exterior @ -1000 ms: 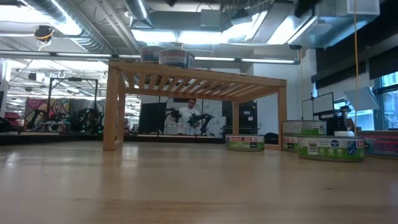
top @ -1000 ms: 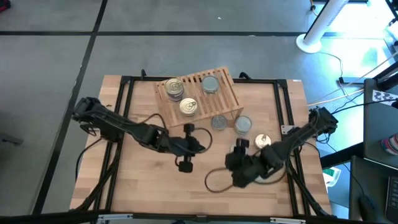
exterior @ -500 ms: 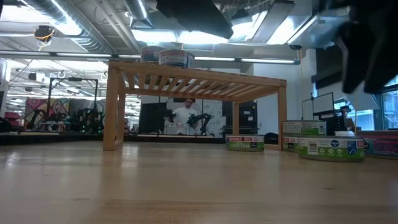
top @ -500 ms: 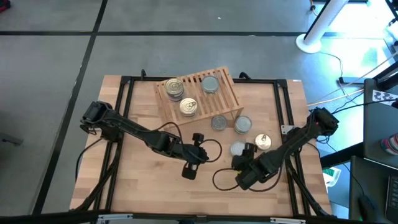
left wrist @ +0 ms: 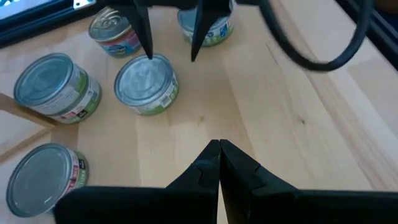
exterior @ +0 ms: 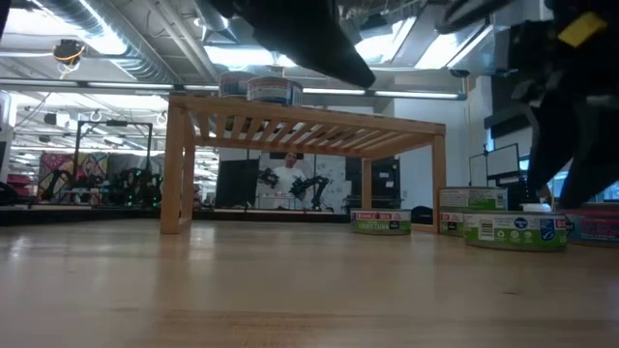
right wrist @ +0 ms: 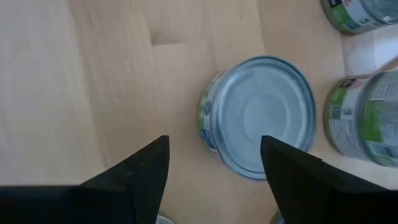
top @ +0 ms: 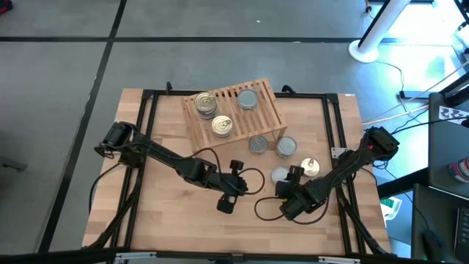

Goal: Stack canned seafood by type on shelf
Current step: Stack the green tuna can on top of the green tuna can on the shelf

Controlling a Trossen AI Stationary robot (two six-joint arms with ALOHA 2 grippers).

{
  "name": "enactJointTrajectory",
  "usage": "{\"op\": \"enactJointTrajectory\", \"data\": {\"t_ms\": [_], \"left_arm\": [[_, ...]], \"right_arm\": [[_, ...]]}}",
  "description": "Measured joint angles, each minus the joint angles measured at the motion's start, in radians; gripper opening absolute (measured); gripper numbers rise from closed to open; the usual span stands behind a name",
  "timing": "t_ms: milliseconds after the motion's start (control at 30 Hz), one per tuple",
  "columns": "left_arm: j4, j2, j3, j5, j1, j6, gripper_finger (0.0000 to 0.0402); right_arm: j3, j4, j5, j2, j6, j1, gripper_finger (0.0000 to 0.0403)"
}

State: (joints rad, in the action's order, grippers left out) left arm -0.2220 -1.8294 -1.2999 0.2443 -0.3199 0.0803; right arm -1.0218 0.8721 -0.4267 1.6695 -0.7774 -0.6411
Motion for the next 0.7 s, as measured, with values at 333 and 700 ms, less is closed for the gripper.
{"op": "enactJointTrajectory", "data": {"t_ms": [333, 700], "left_arm": [[0.008, 0.001, 0.0, 0.0, 0.0, 0.0, 0.0003], [0.023, 0.001, 0.0, 0.001, 0.0, -0.002, 0.0003]], "right_arm": [[0.08, -0.09, -0.012, 0.0, 0.073, 0.0, 0.0232], [0.114, -0.185, -0.02, -0.001, 0.09, 0.0, 0.0147]]}}
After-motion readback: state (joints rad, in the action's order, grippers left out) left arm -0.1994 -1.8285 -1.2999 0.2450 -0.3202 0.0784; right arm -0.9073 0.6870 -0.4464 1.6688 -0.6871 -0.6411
